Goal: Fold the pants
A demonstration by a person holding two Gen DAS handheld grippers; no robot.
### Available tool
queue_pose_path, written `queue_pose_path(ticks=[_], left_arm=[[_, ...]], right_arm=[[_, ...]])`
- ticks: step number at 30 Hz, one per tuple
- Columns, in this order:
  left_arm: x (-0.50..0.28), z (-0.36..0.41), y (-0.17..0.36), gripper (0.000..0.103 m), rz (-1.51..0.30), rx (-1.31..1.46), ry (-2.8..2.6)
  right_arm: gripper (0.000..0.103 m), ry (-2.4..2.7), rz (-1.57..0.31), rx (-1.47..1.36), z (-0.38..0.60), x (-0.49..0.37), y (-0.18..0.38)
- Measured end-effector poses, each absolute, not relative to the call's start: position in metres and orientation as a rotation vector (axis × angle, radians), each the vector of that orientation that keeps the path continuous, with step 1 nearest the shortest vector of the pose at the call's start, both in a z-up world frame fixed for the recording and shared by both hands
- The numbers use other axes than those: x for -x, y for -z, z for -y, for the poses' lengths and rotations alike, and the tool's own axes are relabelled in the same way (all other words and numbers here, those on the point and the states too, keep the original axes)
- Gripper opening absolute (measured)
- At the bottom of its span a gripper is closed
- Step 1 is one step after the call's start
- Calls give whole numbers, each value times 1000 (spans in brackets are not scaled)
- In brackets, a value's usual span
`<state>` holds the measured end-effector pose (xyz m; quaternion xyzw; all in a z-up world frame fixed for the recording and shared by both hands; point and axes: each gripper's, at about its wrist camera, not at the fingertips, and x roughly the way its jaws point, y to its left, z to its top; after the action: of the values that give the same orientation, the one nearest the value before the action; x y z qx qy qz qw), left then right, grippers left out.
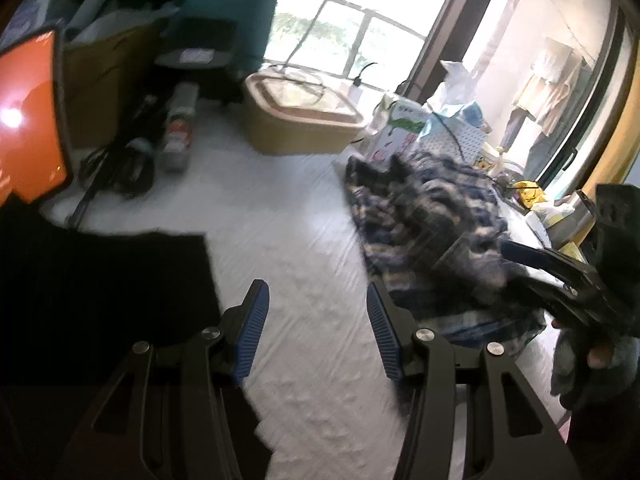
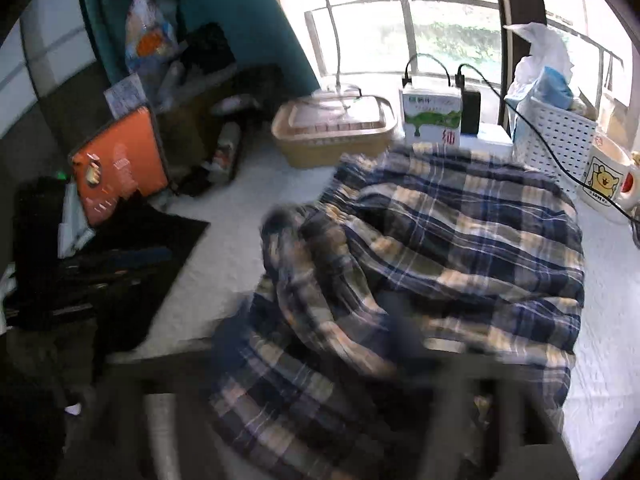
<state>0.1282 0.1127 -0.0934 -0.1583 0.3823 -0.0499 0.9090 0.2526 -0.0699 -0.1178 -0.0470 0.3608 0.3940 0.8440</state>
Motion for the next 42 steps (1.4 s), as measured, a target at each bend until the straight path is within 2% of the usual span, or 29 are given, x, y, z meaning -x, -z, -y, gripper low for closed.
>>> queue_pose_path(ticks=[9, 13, 15, 18, 22, 24, 29, 32, 37, 41, 42], left_arm=[[-167, -47, 77, 51, -777, 221, 237], [-190, -18, 86, 51, -833, 151, 236], [-199, -11, 93, 51, -860, 101, 206], [-207, -11, 111, 51, -920, 58, 157], [-203, -18, 123, 57, -950, 69, 143], [-199, -24, 125, 65, -948, 76, 127], [-195, -39, 122, 69, -957, 86, 120], [-188, -45, 106, 69, -939, 115, 122], [-186, -61, 55, 69, -785, 174, 127], [-218, -55, 45, 69, -747, 68, 126], [-231, -51, 49, 69, -751, 43, 142]], right_arm=[[100, -671, -697, 43, 142, -253, 106], [99, -546, -718, -3, 183, -268, 117], [95, -529, -736, -18, 196, -275, 126], [95, -489, -782, 48, 196, -279, 146], [95, -485, -846, 172, 192, -270, 174], [95, -501, -833, 183, 196, -263, 172], [95, -530, -855, 219, 209, -253, 179], [95, -548, -864, 239, 219, -246, 176], [95, -552, -813, 230, 233, -243, 154], [95, -584, -727, 148, 240, -267, 130], [87, -589, -714, 133, 240, -275, 126]])
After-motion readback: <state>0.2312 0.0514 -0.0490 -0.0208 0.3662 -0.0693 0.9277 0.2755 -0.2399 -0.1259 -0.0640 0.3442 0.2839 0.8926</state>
